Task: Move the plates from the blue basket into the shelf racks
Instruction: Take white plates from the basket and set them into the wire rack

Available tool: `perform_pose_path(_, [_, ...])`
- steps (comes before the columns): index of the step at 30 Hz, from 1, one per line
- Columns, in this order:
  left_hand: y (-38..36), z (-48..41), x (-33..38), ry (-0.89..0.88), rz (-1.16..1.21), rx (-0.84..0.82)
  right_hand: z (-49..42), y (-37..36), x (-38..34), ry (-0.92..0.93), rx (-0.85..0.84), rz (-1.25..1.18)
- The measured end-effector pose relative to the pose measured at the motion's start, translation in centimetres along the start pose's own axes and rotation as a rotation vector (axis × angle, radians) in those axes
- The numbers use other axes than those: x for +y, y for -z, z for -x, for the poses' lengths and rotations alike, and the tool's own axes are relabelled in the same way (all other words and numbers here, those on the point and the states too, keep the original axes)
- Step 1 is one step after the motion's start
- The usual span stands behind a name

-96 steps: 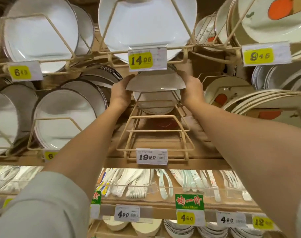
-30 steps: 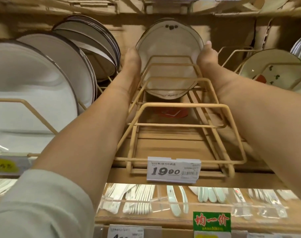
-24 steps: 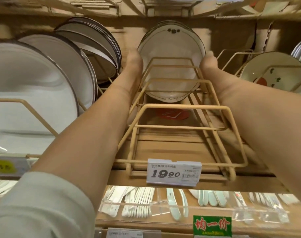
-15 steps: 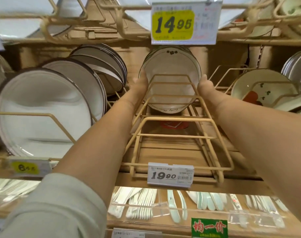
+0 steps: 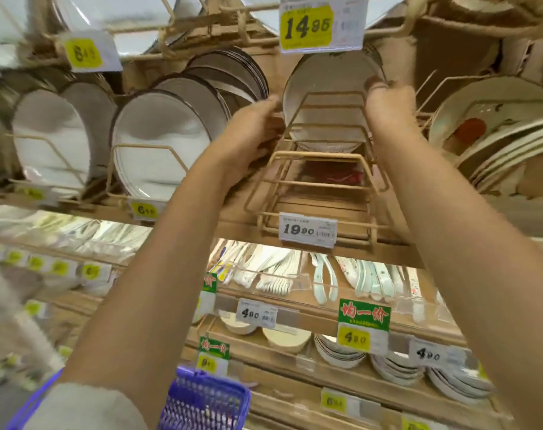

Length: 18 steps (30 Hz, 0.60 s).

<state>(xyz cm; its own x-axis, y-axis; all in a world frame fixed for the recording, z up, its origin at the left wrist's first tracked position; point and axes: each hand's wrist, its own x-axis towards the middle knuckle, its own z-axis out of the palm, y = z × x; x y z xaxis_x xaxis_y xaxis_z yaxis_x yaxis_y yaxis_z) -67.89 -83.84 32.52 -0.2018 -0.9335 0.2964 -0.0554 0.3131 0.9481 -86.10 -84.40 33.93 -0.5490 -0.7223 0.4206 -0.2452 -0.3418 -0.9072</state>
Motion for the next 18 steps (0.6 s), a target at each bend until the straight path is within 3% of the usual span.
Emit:
perform_pose_path(5, [2.5, 11.2, -2.3, -0.147, -0.012, 0.007, 7.4, 2.4, 1.3, 0.198, 0.059, -0.105])
perform_pose_path(9, [5.4, 18.7, -4.7, -0.175, 0.078, 0.113, 14.5, 4.2, 2.7, 0.327, 0.193, -0.226])
perform_pose_path(14, [8.8, 25.4, -9.2, -0.059, 0.124, 0.273, 24.4, 4.3, 6.0, 0.303, -0.003, -0.198])
perform_pose_path(18, [13.2, 30.6, -13.2, 0.090, 0.077, 0.345, 32.0, 2.0, 9.6, 0.117, -0.192, -0.139])
